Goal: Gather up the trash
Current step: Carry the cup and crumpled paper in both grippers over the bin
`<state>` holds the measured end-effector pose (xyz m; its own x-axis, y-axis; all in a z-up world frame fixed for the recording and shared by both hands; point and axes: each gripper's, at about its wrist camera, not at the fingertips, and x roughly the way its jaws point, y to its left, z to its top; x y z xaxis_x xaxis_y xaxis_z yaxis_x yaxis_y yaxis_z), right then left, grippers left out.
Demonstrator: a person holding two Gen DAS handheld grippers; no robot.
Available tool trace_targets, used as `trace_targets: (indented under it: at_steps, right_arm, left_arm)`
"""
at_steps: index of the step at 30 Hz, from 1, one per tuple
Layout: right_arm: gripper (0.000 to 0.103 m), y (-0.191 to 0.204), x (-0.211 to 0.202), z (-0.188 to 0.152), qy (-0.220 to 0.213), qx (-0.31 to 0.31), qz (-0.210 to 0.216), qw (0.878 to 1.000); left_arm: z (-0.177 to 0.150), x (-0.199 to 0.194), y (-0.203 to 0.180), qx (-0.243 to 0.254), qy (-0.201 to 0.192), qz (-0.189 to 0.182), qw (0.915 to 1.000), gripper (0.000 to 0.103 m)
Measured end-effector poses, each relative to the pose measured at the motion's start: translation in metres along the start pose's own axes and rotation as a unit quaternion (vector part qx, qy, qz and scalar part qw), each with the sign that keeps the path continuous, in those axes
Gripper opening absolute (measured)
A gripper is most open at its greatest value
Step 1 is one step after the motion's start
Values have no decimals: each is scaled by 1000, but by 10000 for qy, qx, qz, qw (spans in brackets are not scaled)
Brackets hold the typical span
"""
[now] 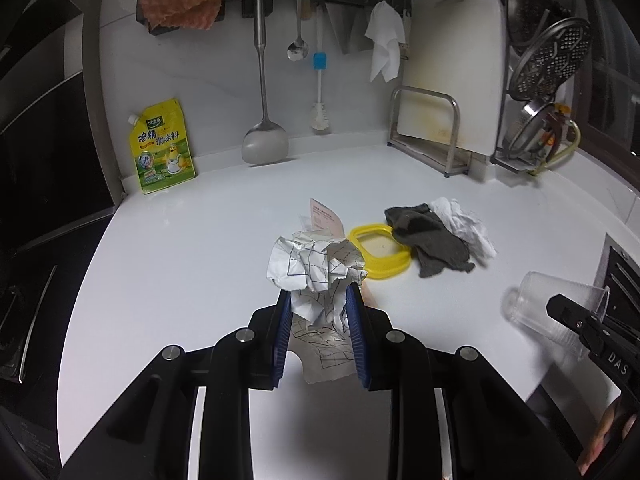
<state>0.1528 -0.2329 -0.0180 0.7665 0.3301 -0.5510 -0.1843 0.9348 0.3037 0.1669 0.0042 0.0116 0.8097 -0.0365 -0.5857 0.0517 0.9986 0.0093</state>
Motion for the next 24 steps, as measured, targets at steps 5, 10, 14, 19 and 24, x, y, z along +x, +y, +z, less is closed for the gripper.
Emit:
trace_targets:
  at_steps: [5,10,14,19,24]
  right_arm:
    - [4,11,-22,-15,-41,23,-37,10000]
    - [4,21,-42,-35,-45,60,-63,10000]
    - [4,29,-60,-51,-67,83,-76,9999]
    - [4,37,-81,-68,-110,111,-89,9998]
    - [4,41,-102,-90,-95,147,-138,9998]
  left_arm:
    - [-16,-22,-2,32,14,-228,9997,27]
    - [-34,-42,-7,154,59,-422,9990,27]
    - [-46,-58,-11,231,42,-526,9983,27]
    - [-63,-79,-17,357,18,-653,9972,27]
    - [-81,-95,-25,429,33,-782,9960,27]
